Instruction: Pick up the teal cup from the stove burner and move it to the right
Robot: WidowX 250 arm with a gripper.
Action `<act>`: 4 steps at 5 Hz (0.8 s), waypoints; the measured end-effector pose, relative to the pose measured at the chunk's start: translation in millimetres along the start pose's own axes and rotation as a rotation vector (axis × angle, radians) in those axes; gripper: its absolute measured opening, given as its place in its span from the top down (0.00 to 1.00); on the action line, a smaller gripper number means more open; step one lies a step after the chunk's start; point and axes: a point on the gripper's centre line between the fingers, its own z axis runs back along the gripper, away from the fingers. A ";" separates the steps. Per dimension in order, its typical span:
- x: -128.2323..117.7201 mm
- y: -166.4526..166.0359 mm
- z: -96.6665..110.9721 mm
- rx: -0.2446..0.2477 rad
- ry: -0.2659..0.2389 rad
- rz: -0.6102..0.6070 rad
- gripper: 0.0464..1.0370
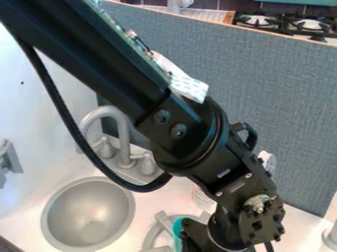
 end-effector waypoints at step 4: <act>42.0 73.5 -22.3 0.011 0.009 -0.062 0.04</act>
